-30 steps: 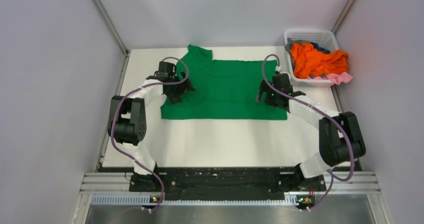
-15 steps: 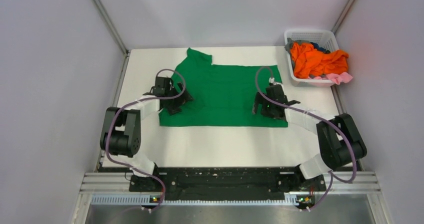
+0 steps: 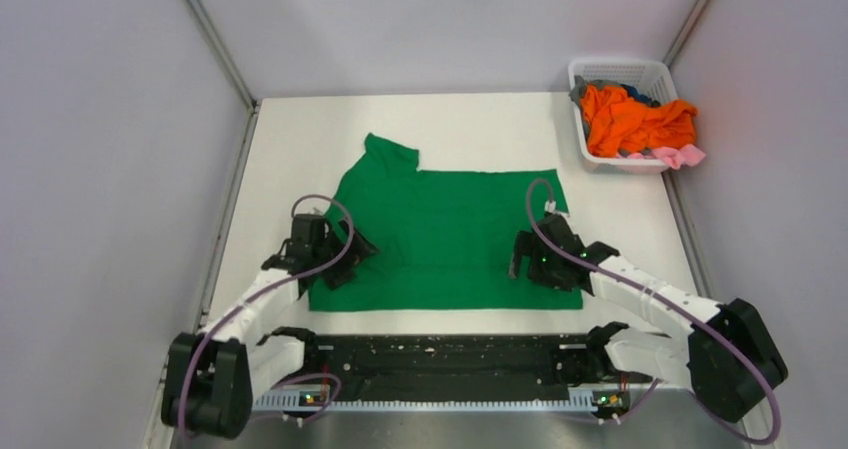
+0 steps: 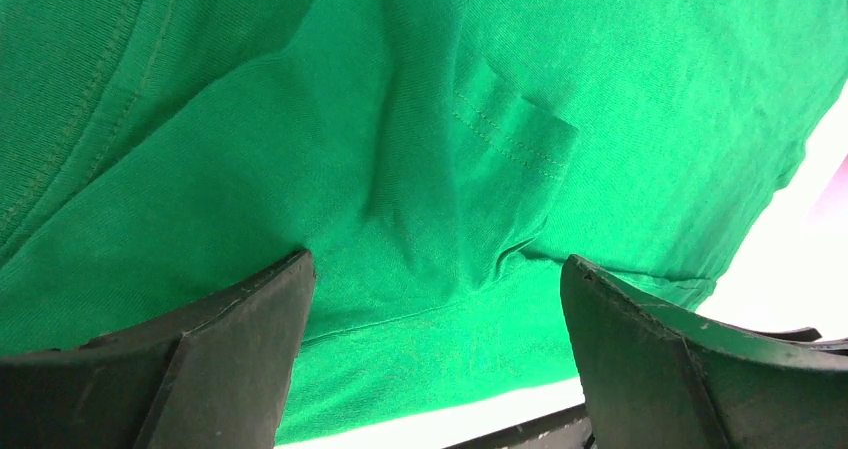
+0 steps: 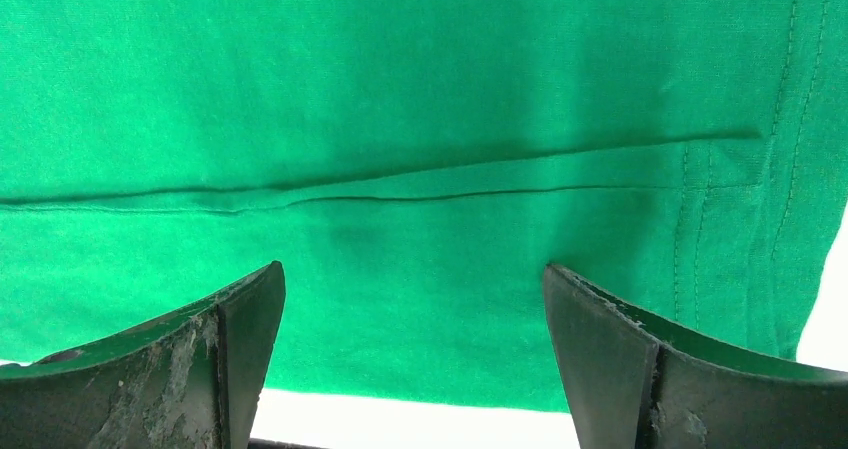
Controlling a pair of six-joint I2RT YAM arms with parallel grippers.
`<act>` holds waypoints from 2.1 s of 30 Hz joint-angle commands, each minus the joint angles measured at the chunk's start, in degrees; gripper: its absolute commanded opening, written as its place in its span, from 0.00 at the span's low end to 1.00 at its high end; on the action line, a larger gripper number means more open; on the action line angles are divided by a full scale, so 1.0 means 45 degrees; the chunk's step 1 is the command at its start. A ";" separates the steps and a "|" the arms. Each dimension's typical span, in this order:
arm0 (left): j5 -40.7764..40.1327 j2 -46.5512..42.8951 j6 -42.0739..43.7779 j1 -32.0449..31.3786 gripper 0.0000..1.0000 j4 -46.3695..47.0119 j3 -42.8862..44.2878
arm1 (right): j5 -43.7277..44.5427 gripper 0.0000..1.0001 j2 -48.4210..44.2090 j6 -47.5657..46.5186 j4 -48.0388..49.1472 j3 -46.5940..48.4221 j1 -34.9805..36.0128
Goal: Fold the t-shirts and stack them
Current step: Fold the flattened tshirt in 1/3 of the way, then grab the side of the flattened tshirt furthest away from the robot with both arms
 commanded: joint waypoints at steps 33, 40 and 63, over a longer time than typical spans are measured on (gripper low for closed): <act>-0.3325 1.1407 0.3988 -0.0197 0.98 -0.5944 1.8053 | 0.4874 0.99 -0.1107 -0.1455 0.0408 0.2203 0.0443; -0.4700 1.6507 0.4661 -0.0463 0.96 -0.7974 2.4509 | 0.4863 0.99 -0.0800 -0.1604 0.0829 0.1958 0.0246; -0.6242 1.8180 0.5210 -0.1208 0.80 -0.8251 2.3302 | 0.4762 0.99 -0.1188 -0.1871 0.0972 0.1392 -0.0168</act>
